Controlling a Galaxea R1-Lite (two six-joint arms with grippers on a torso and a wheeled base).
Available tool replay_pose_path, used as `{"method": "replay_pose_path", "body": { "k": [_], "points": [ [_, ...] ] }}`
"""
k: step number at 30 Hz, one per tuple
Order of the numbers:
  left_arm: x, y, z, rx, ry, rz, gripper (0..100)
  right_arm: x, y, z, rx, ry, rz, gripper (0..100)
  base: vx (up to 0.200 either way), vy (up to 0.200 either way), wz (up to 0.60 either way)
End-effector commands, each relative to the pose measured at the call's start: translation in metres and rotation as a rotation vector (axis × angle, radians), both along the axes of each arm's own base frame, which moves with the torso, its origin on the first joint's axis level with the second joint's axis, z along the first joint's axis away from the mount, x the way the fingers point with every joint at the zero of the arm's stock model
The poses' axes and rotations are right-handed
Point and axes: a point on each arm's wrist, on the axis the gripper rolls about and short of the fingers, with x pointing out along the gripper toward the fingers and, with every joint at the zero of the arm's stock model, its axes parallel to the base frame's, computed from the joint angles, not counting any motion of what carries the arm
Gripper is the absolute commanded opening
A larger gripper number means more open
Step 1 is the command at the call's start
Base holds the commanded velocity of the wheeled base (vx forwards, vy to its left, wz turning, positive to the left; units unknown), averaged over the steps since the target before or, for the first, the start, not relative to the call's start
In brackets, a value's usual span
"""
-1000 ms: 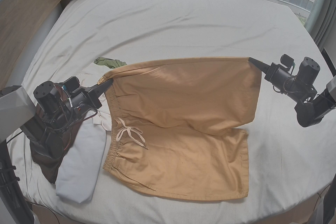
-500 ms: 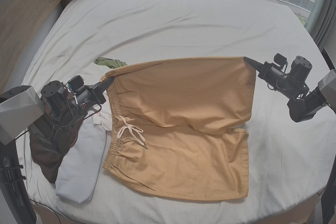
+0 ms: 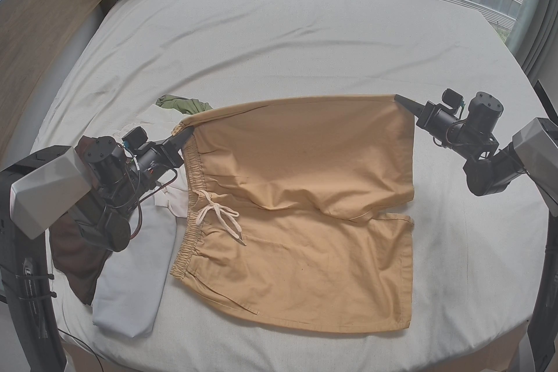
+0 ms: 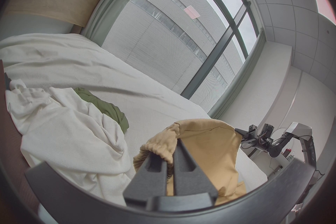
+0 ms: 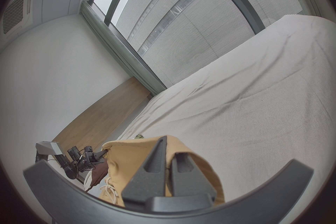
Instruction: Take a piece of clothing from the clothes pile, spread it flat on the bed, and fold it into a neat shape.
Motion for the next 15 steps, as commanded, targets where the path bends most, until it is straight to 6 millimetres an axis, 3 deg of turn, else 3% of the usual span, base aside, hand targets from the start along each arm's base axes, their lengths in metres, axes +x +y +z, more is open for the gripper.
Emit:
{"method": "replay_pose_path", "body": {
  "k": [1,7,8,9,10,15],
  "points": [
    [0.0081,0.0005,-0.0161,0.001,0.024,0.003,0,0.0145,0.0006,-0.0159,-0.001,0.025,0.000,0,0.000,0.000,0.00],
    [0.0107,0.0009,-0.0173,-0.005,0.025,0.003,0,0.0199,0.0031,-0.0179,-0.001,0.019,0.005,0,0.000,0.000,0.00],
    [0.0107,0.0009,-0.0173,-0.008,0.027,0.004,0,0.0200,0.0038,-0.0175,-0.001,0.017,0.006,100,0.000,0.000,0.00],
    [0.0105,0.0009,-0.0160,-0.015,0.028,0.001,0,0.0201,0.0038,-0.0171,-0.001,0.016,0.006,100,0.000,0.000,0.00],
    [0.0105,0.0009,-0.0162,-0.017,0.031,0.001,100,0.0201,0.0038,-0.0171,-0.001,0.016,0.006,100,0.000,0.000,0.00],
    [0.0100,-0.0017,-0.0184,-0.026,0.046,-0.009,100,0.0190,0.0042,-0.0179,0.000,0.011,-0.009,100,0.000,0.000,0.00]
  ]
}}
